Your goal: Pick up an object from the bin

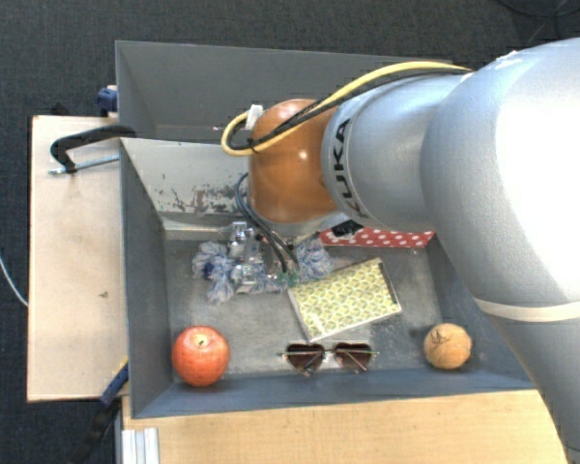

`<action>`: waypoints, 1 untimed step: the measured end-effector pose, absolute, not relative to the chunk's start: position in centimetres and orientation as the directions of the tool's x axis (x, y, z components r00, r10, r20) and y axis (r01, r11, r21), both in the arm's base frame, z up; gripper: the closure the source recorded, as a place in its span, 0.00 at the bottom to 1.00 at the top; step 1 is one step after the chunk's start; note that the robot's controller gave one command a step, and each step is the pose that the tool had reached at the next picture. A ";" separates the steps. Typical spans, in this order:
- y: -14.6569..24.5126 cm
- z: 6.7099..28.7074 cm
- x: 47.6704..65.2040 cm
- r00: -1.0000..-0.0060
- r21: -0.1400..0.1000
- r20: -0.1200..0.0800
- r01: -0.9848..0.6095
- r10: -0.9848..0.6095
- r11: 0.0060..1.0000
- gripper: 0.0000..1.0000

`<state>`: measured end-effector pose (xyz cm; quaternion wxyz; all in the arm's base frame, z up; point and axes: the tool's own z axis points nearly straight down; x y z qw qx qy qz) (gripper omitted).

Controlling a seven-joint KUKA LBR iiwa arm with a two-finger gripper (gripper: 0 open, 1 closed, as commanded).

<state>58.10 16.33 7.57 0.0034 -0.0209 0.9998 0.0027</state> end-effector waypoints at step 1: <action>16.3 7.6 58.1 -0.999 0.006 -0.007 -0.043 -0.043 0.999 1.00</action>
Offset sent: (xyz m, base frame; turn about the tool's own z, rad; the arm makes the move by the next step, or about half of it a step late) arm 0.0000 0.0000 0.0209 0.0000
